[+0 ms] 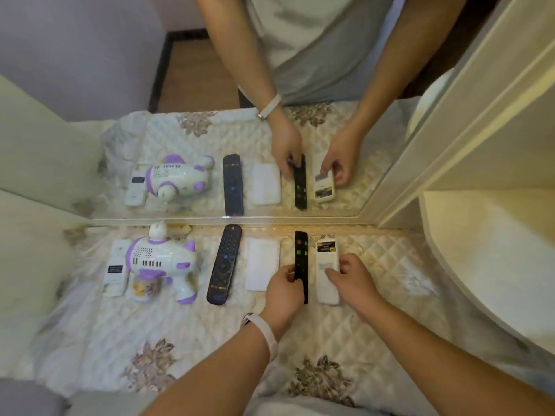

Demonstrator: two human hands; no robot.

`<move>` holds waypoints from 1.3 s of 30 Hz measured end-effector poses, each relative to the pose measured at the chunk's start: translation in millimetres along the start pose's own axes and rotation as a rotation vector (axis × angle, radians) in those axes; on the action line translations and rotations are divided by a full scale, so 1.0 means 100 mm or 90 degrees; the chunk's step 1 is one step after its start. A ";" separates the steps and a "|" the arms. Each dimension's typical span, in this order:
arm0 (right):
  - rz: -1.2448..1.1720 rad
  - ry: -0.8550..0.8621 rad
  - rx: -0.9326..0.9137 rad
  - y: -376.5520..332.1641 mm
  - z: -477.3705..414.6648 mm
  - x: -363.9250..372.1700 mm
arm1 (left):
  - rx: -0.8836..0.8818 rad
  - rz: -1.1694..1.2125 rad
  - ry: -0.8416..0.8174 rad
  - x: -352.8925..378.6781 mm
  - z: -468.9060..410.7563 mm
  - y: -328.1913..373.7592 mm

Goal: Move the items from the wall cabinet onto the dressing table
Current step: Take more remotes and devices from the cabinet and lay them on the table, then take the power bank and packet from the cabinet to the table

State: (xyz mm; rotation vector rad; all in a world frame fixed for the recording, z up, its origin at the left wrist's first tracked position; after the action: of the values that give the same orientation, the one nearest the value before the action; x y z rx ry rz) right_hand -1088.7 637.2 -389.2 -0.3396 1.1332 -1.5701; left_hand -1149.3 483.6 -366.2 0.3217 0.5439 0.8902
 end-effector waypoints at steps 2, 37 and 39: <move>0.020 -0.028 -0.013 0.02 -0.04 -0.02 | 0.027 -0.032 0.017 0.00 0.03 0.00; 0.600 -0.438 -1.085 -1.36 3.59 2.72 | 0.231 -0.363 0.714 -2.67 2.93 -3.04; 0.613 -0.461 -1.144 -1.29 3.99 2.98 | 0.202 -0.347 0.759 -2.81 3.19 -3.44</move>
State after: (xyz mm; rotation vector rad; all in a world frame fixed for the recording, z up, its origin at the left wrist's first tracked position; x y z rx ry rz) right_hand -980.1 175.6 -188.7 -1.1372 1.4278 0.7064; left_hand -888.2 40.2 -182.5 -0.1247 1.7892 0.3720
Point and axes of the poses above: each hand's wrist, its own z-axis away from the middle knuckle, its own x-axis out of the palm, y = z × x, the point moved 6 cm from there along -z, towards the middle knuckle, and after that the axes turned 12 degrees about -x, right-handed, at the moved point
